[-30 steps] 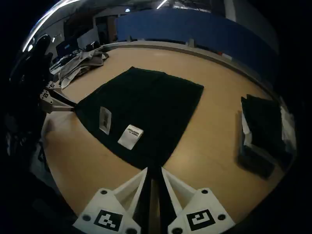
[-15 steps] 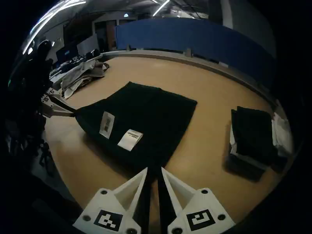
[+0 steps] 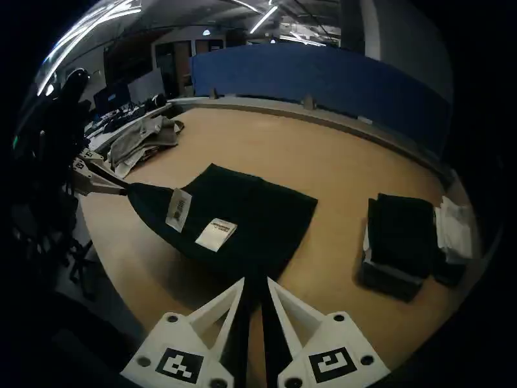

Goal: Fold towel

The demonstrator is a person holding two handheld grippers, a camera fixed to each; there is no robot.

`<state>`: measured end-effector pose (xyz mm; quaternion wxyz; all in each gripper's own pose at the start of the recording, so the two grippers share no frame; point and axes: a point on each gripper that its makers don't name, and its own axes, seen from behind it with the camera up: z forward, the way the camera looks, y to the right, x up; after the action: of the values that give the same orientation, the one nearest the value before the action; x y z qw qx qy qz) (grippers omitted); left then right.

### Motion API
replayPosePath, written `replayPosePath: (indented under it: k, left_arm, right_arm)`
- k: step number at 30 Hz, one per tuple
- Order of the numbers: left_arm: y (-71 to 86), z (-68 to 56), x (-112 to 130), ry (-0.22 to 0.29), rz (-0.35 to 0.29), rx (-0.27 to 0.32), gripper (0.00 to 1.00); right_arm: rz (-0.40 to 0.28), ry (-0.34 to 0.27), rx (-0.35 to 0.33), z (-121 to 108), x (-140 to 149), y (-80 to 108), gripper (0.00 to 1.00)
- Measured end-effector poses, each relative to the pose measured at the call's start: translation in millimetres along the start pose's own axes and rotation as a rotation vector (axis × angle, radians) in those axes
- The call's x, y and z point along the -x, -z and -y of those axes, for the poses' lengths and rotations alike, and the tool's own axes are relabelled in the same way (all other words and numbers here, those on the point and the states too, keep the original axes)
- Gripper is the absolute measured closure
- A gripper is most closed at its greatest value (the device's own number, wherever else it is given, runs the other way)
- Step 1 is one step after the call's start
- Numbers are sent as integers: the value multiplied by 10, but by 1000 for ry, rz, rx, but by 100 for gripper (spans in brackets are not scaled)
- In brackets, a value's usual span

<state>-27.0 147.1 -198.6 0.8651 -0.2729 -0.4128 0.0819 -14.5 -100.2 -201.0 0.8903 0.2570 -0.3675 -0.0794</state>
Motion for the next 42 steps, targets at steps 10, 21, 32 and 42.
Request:
replayPosePath:
  k: [10, 21, 32, 42]
  left_arm:
    - [132, -85, 7, 16, 17, 6, 88]
    - [117, -82, 51, 35, 46, 0, 88]
    - [23, 10, -88, 72, 63, -5, 88]
    - [-255, 210, -397, 89, 65, -23, 88]
  right_arm:
    - [-1, -23, -4, 52, -49, 183, 90]
    - [9, -25, -7, 64, -54, 162, 90]
    - [21, -34, 2, -50, -140, 31, 90]
    - [25, -37, 22, -306, -311, -293, 90]
